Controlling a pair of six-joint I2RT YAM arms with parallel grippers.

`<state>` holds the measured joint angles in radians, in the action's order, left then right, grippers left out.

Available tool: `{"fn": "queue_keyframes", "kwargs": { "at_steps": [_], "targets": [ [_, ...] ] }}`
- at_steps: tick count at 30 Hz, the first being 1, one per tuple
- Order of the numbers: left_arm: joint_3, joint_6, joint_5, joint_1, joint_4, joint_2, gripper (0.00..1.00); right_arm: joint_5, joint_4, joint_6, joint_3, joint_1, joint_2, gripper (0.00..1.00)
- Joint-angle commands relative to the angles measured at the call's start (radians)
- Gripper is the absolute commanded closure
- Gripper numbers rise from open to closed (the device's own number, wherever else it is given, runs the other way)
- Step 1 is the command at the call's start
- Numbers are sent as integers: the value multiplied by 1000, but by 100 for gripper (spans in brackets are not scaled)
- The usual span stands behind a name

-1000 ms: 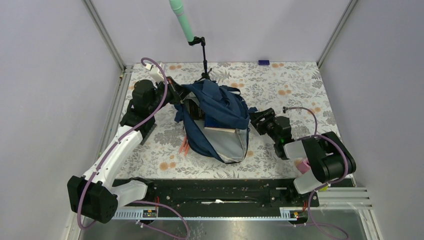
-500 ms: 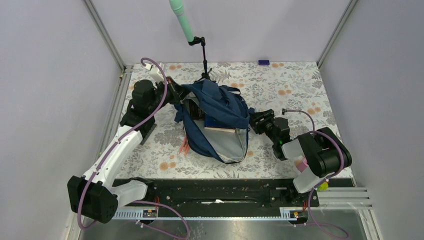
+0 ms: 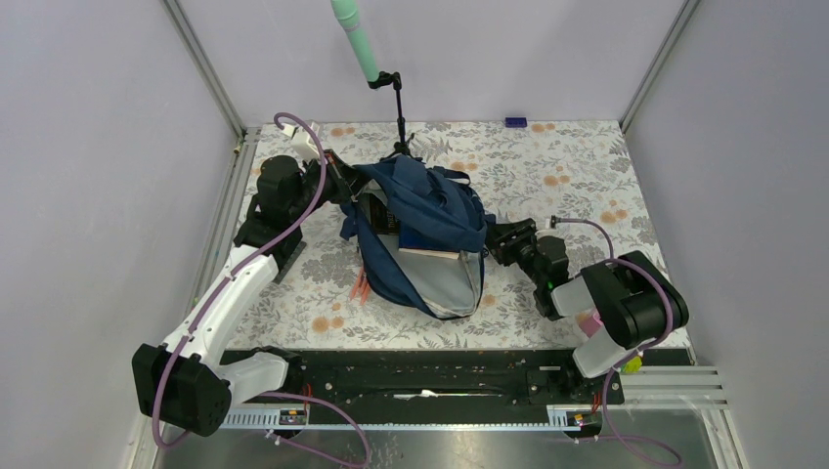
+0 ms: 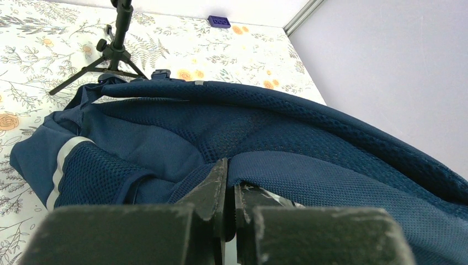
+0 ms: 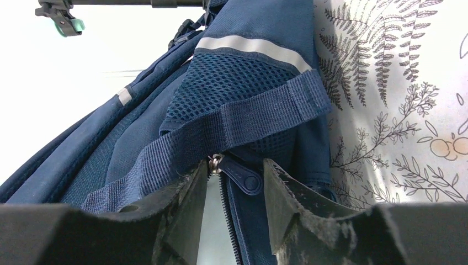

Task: Pack the student bag
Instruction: Adjust the student bag at the center of the board, then zip the student bag at the center of the board.

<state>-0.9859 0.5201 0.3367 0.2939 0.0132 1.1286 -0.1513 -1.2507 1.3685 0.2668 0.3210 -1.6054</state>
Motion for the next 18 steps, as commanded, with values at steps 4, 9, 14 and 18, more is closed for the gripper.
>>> {"fn": "queue_keyframes", "kwargs": {
  "at_steps": [4, 9, 14, 18],
  "targets": [
    [-7, 6, -1, -9, -87, -45, 100, 57, -18, 29, -44, 14, 100, 62],
    [3, 7, -3, -11, -91, -51, 100, 100, 2, 18, -49, 15, 143, 74],
    [3, 5, -2, -13, -89, -52, 100, 61, -16, -37, -27, 15, 131, 84],
    [7, 3, -1, -16, -87, -53, 100, 31, 2, -108, -15, 16, 134, 85]
  ]
}}
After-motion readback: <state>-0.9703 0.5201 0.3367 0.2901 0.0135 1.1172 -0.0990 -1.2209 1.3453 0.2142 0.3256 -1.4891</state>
